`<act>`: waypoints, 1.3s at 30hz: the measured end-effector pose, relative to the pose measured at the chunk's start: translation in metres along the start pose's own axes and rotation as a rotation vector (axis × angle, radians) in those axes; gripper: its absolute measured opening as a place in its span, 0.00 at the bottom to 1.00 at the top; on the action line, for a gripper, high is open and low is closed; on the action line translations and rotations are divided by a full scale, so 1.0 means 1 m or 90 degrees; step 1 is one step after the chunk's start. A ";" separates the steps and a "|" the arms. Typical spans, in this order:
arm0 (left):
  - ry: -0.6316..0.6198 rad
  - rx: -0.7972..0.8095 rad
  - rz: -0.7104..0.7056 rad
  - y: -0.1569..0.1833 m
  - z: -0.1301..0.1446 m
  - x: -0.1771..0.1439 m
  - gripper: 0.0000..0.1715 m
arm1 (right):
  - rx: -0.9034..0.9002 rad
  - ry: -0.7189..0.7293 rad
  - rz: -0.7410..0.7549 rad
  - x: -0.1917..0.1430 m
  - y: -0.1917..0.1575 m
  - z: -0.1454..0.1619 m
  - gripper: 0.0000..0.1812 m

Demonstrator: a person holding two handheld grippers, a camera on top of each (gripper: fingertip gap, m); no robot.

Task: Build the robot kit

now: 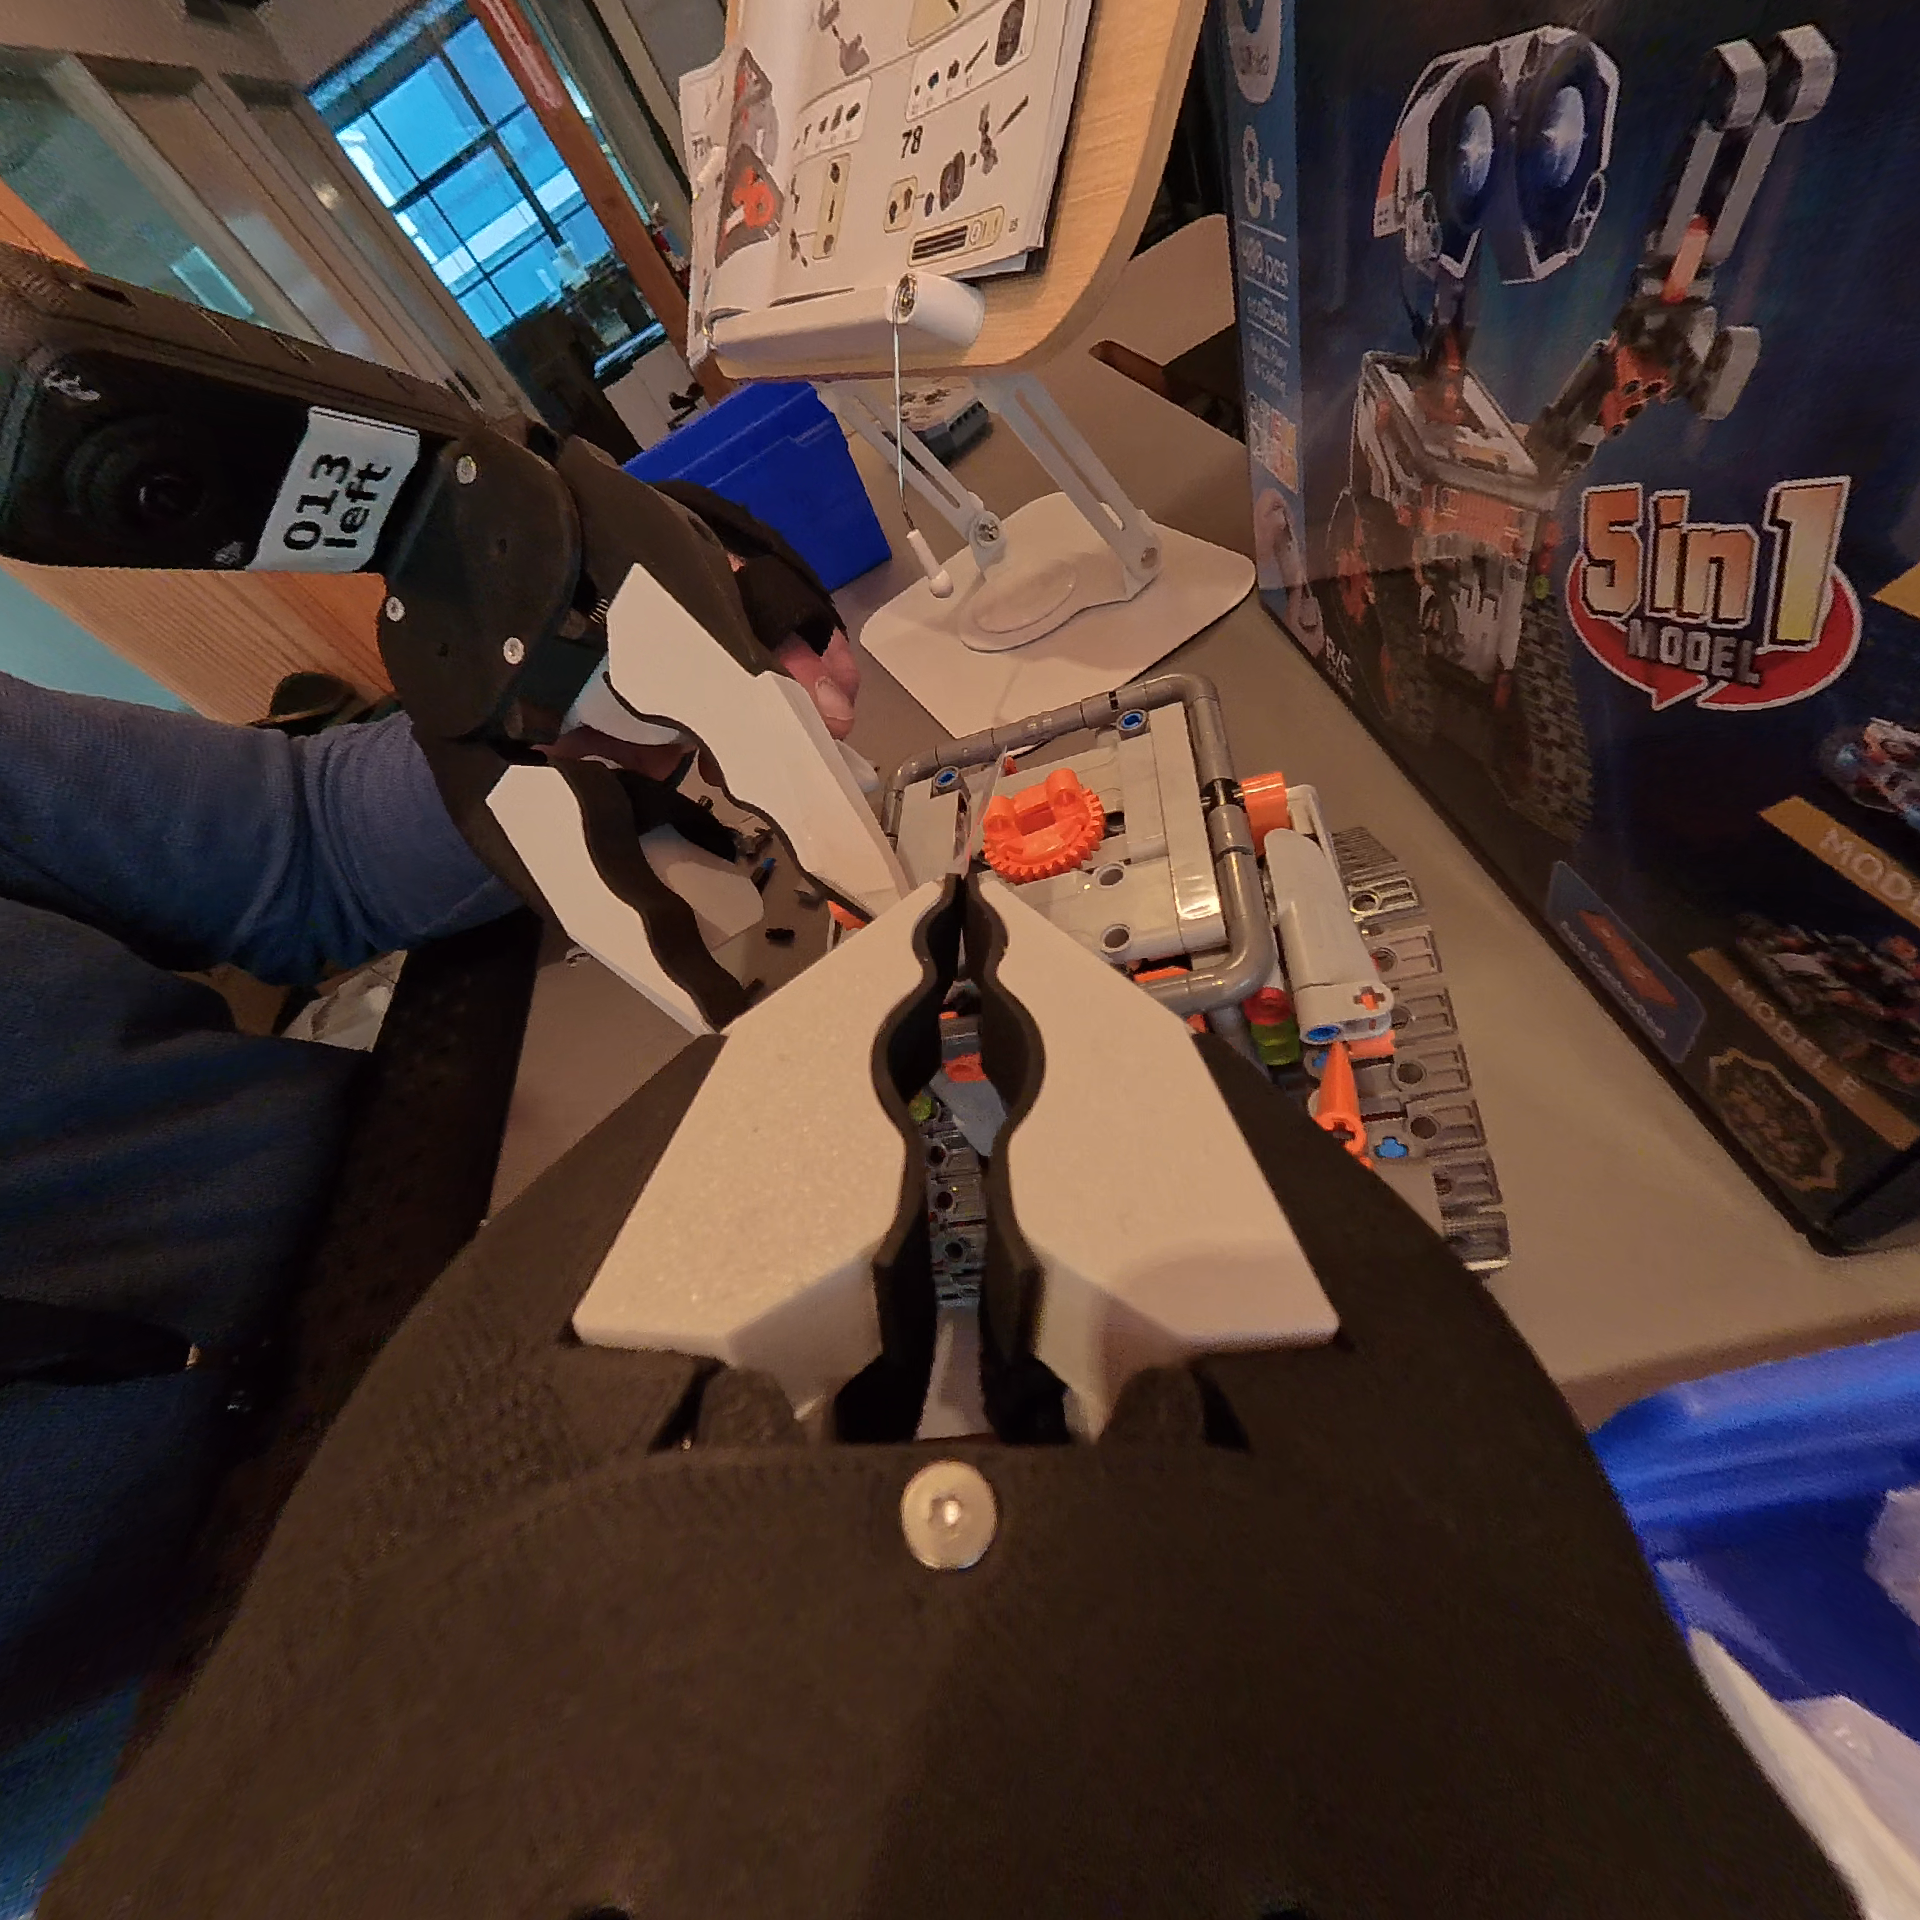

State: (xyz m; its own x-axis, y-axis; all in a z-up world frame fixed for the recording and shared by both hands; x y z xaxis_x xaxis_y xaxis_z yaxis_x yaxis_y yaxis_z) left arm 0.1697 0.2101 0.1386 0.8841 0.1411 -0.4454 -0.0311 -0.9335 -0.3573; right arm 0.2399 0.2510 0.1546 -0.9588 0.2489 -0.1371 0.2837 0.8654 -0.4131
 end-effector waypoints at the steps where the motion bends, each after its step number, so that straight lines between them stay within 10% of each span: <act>1: -0.001 0.001 -0.001 0.000 0.000 0.000 0.25 | -0.007 -0.003 0.008 0.000 0.001 0.000 0.00; 39: -0.020 -0.003 0.017 -0.001 -0.001 0.006 0.29 | -0.153 -0.094 0.112 0.002 0.008 0.007 0.00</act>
State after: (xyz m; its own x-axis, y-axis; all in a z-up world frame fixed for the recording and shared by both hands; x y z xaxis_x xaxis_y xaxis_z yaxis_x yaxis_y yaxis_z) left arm 0.1756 0.2117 0.1377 0.8677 0.1261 -0.4809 -0.0527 -0.9385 -0.3412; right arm 0.2403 0.2552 0.1450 -0.8777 0.3534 -0.3236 0.4164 0.8967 -0.1502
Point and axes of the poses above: each gripper's, where its closed fingertips meet, x out along the fingers, z out of its underside, y = z × x across the jaws, the point moved 4 cm from there along -x, back along the fingers, and after that the axes turned 9 degrees about y, right-handed, at the moved point
